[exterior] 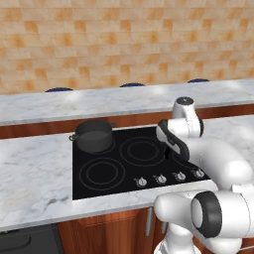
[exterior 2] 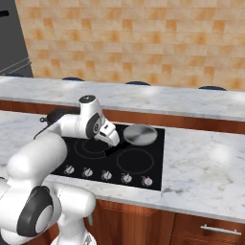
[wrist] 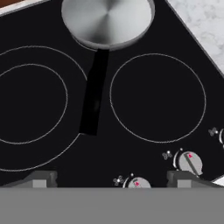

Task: Move the pot and pan from the stove into the sink.

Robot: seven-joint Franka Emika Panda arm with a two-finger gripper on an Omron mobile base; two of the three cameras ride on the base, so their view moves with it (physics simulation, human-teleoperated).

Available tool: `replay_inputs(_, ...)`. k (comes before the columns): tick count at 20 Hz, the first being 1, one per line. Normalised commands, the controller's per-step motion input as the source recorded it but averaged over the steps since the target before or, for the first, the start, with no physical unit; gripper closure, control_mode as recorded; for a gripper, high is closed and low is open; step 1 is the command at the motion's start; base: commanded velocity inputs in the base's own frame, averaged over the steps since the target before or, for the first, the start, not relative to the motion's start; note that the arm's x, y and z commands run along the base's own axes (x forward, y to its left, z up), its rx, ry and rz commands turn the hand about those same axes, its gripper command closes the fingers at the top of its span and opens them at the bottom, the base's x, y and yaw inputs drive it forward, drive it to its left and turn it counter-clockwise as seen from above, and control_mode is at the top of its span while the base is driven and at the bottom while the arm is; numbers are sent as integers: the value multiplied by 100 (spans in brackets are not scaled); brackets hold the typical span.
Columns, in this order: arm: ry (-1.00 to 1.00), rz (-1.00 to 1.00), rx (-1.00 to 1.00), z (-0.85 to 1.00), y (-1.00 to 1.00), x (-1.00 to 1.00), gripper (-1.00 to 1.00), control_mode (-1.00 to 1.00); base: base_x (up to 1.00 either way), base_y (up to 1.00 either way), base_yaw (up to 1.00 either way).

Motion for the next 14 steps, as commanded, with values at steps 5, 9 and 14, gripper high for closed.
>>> replay_inputs(5, 0, -2, 0, -38, 0, 26, -100, -100, 0, 0, 0)
replay_inputs(9, -1, -2, 0, -37, 0, 30, -100, -100, 0, 0, 0)
replay_inputs(14, -1, -3, 0, -35, 0, 30, -100, -100, 0, 0, 0)
